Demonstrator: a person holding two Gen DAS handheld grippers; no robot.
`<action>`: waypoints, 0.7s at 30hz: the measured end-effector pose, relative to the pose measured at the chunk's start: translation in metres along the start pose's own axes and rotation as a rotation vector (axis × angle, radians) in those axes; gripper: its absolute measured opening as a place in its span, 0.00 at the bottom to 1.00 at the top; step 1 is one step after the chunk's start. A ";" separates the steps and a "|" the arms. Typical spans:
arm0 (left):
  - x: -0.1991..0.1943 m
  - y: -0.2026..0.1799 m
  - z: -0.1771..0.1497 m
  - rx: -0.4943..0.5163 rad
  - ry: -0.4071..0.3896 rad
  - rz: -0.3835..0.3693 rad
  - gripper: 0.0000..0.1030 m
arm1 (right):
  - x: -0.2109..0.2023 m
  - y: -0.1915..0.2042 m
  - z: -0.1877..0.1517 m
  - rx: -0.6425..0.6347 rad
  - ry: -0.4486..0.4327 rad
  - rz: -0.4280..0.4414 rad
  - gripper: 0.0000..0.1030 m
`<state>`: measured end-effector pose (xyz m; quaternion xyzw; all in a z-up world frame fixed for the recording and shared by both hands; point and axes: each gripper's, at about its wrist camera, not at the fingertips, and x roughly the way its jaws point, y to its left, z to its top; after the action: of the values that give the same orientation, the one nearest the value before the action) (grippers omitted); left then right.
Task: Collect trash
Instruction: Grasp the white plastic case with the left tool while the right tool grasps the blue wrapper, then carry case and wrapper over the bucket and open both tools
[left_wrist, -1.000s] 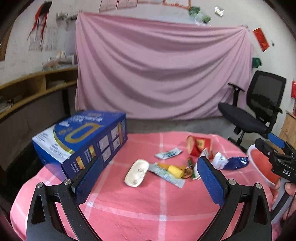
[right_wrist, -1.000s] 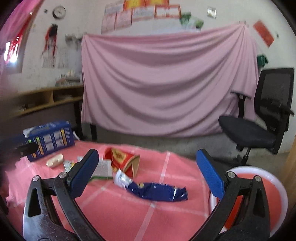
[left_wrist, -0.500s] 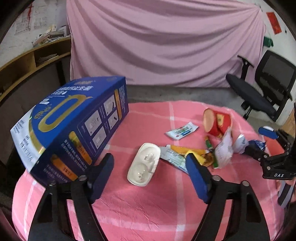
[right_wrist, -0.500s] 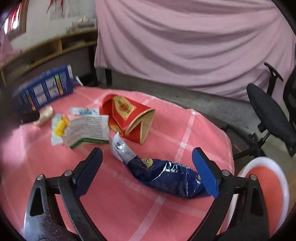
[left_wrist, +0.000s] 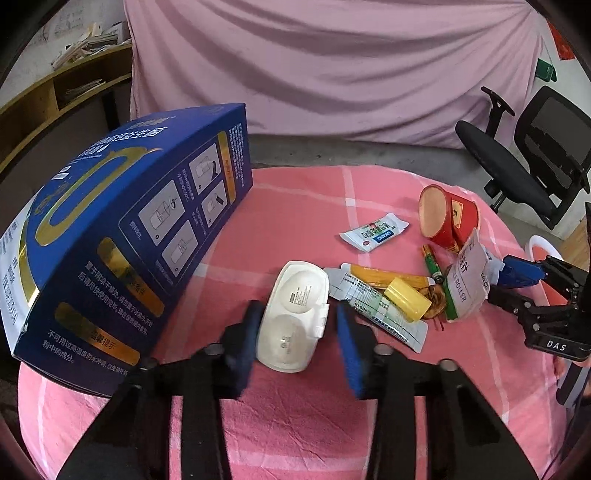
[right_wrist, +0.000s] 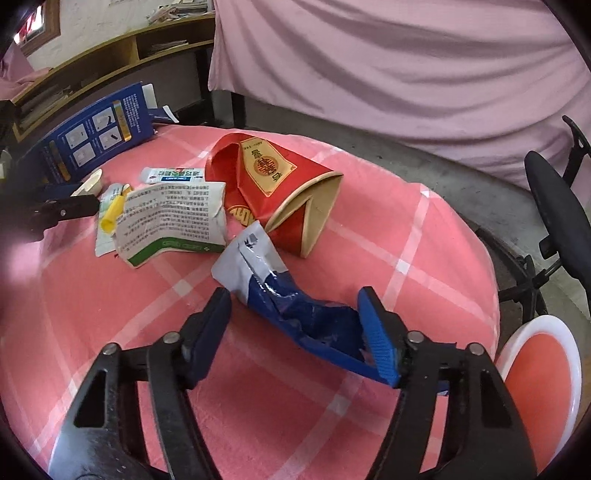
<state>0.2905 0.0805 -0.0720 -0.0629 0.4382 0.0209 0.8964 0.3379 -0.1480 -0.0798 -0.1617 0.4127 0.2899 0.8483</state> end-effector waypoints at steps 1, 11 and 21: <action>0.000 0.000 0.000 0.000 0.001 0.003 0.27 | -0.001 0.000 0.000 0.003 -0.001 0.002 0.76; -0.017 -0.005 -0.016 -0.051 -0.020 -0.027 0.24 | -0.015 0.009 -0.009 -0.010 -0.012 0.048 0.64; -0.062 -0.035 -0.035 -0.086 -0.221 -0.075 0.24 | -0.047 0.025 -0.023 0.017 -0.144 0.054 0.61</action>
<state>0.2279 0.0419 -0.0407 -0.1149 0.3329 0.0131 0.9358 0.2852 -0.1570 -0.0570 -0.1222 0.3574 0.3202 0.8688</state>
